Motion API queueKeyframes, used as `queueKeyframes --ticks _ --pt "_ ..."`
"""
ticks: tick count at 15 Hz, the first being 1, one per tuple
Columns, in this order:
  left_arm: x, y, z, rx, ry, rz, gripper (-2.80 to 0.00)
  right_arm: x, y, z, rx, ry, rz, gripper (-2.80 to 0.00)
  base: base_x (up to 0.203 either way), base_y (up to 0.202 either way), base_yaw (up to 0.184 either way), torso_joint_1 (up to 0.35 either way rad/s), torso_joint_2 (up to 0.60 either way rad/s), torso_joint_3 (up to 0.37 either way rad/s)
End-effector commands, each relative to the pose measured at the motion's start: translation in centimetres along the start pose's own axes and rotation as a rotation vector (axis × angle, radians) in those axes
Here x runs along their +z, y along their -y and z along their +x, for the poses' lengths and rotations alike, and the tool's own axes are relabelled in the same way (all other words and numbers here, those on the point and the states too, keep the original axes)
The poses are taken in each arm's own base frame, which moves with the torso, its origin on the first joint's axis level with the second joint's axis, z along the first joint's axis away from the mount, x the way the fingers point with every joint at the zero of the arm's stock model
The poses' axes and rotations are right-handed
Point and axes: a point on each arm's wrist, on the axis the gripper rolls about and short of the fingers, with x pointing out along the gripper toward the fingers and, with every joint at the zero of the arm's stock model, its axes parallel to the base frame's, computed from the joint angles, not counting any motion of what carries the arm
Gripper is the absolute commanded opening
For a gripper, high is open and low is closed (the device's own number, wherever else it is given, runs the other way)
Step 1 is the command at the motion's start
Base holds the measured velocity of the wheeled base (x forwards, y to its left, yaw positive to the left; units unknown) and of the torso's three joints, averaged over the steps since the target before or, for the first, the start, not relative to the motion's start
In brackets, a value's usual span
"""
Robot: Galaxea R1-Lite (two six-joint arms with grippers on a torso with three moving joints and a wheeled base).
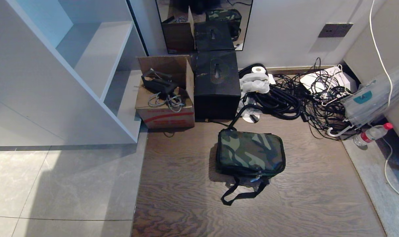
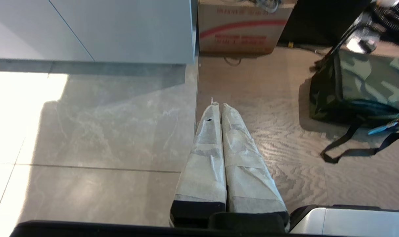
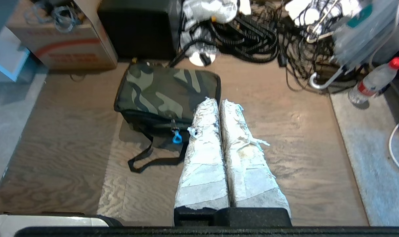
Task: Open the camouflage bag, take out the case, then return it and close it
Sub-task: Open the top of the storage box
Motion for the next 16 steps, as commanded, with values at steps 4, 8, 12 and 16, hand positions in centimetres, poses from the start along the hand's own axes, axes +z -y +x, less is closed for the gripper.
queueKeyframes --ticks 4,8,12,16 --pt "0.0 0.0 0.0 0.0 0.0 0.0 -2.8 -1.13 -0.04 0.19 0.003 -0.038 -0.001 -2.8 0.0 0.0 0.0 0.001 0.0 -0.198" --pt "0.0 0.0 0.0 0.0 0.0 0.003 -2.8 -1.13 -0.04 0.19 0.003 -0.038 -0.001 -2.8 0.0 0.0 0.0 0.001 0.0 -0.203" --pt "0.0 0.0 0.0 0.0 0.0 0.003 -2.8 -1.13 -0.04 0.19 0.003 -0.038 -0.001 -2.8 0.0 0.0 0.0 0.004 0.0 -0.198" --pt "0.0 0.0 0.0 0.0 0.0 0.002 -2.8 -1.13 -0.04 0.19 0.003 -0.038 -0.001 -2.8 0.0 0.0 0.0 0.002 0.0 -0.199"
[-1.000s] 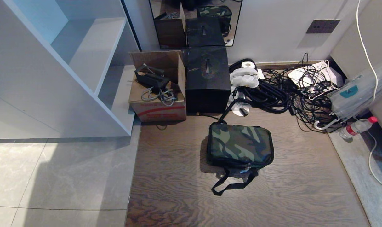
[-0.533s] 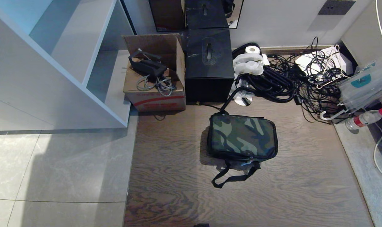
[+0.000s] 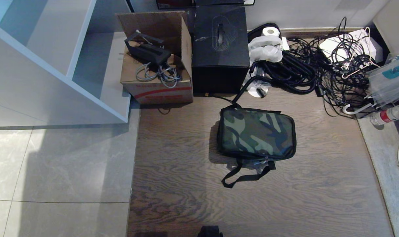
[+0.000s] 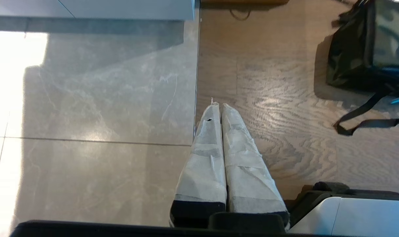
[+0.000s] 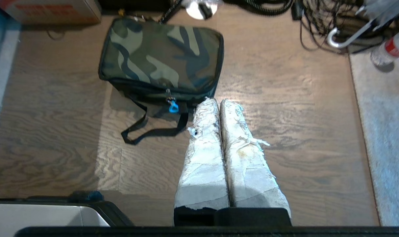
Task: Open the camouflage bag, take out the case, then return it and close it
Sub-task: Open the top of the storage box
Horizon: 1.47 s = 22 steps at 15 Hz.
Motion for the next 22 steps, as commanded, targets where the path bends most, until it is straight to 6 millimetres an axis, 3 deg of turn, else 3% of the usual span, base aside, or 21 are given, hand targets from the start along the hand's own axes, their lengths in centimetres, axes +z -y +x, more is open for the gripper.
queueKeyframes --ticks 1,12,19,20,22 --pt "0.0 0.0 0.0 0.0 -0.001 0.0 -2.8 -1.1 0.0 0.2 0.003 -0.038 0.0 -2.8 0.0 0.0 0.0 0.0 0.0 -0.202" --pt "0.0 0.0 0.0 0.0 -0.001 0.002 -2.8 -1.1 0.0 0.2 0.003 -0.038 0.0 -2.8 0.0 0.0 0.0 0.002 0.0 -0.195" --pt "0.0 0.0 0.0 0.0 -0.001 -0.002 -2.8 -1.2 0.0 0.2 -0.001 -0.044 -0.01 -2.8 0.0 0.0 0.0 0.001 0.0 -0.03" --pt "0.0 0.0 0.0 0.0 -0.001 -0.003 -2.8 -1.0 0.0 0.1 -0.008 -0.043 0.0 -2.8 0.0 0.0 0.0 0.0 0.0 0.0" --pt "0.0 0.0 0.0 0.0 -0.001 -0.001 -2.8 2.1 0.1 -0.3 -0.01 -0.025 0.013 -2.8 0.0 0.0 0.0 0.0 0.0 0.0"
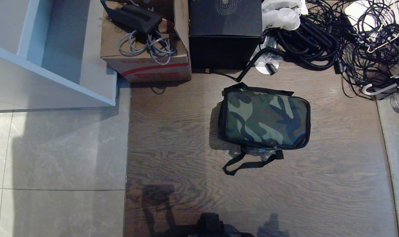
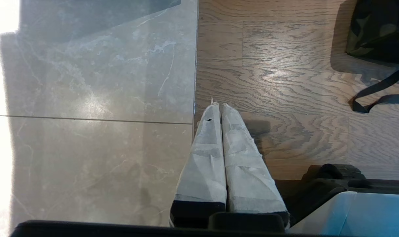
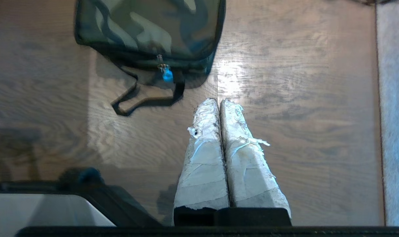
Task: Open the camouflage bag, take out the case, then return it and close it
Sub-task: Open the top of the storage box
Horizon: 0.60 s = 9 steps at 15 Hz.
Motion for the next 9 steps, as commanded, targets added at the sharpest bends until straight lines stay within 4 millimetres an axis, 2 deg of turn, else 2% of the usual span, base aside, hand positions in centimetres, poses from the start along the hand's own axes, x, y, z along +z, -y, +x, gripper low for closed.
queueKeyframes --ticks 1,2,4,9 --pt "0.0 0.0 0.0 0.0 0.0 0.0 -2.8 4.0 0.1 -0.4 0.015 -0.025 0.018 -2.8 0.0 0.0 0.0 0.0 0.0 0.0" --pt "0.0 0.0 0.0 0.0 0.0 -0.001 -2.8 5.8 0.1 -0.4 0.037 -0.087 0.04 -2.8 0.0 0.0 0.0 0.0 0.0 0.0" --pt "0.0 0.0 0.0 0.0 0.0 0.0 -2.8 7.3 0.1 0.9 0.088 -0.295 0.081 -2.8 0.0 0.0 0.0 0.0 0.0 0.0" --pt "0.0 0.0 0.0 0.0 0.0 -0.001 -2.8 6.9 -0.3 6.8 0.198 -0.682 0.144 -2.8 0.0 0.0 0.0 0.0 0.0 0.0"
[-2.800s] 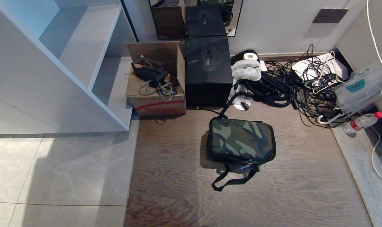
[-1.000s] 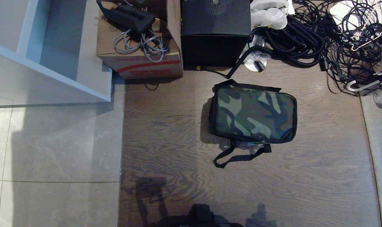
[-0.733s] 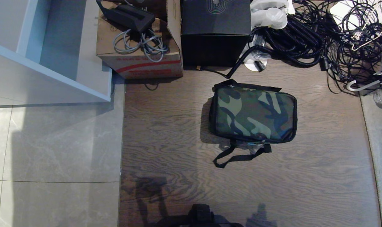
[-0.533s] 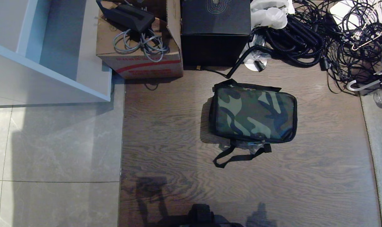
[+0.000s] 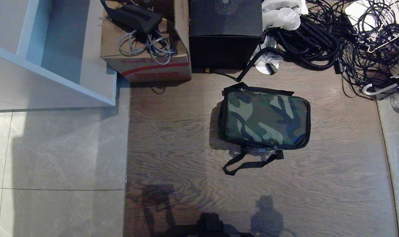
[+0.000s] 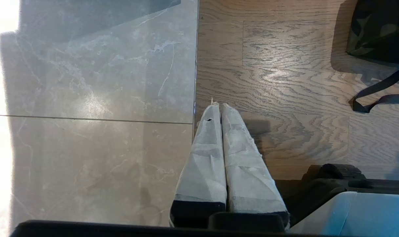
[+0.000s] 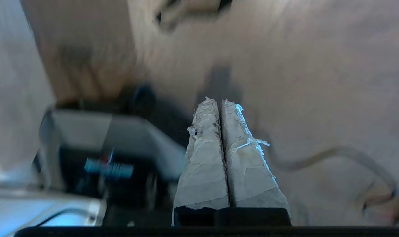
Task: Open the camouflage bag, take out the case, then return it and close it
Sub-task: Open the top of the storage box
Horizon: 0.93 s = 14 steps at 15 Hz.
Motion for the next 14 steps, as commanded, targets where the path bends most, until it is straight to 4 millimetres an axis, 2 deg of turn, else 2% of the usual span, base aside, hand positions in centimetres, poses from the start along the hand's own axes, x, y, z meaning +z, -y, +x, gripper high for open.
queueKeyframes --ticks 1,5,6,8,14 --pt "0.0 0.0 0.0 0.0 0.0 0.0 -2.8 1.3 0.5 3.7 0.011 -0.219 0.04 -2.8 0.0 0.0 0.0 0.0 0.0 0.0" --pt "0.0 0.0 0.0 0.0 0.0 0.0 -2.8 1.5 0.8 6.3 0.044 -0.361 0.025 -2.8 0.0 0.0 0.0 0.0 0.0 0.0" --pt "0.0 0.0 0.0 0.0 0.0 0.0 -2.8 1.8 1.0 7.4 0.047 -0.386 0.024 -2.8 0.0 0.0 0.0 0.0 0.0 0.0" --pt "0.0 0.0 0.0 0.0 0.001 0.0 -2.8 3.0 1.2 9.9 0.056 -0.308 0.003 -2.8 0.0 0.0 0.0 0.0 0.0 0.0" --pt "0.0 0.0 0.0 0.0 0.0 0.0 -2.8 3.5 1.8 17.4 0.082 -0.299 -0.013 -2.8 0.0 0.0 0.0 0.0 0.0 0.0"
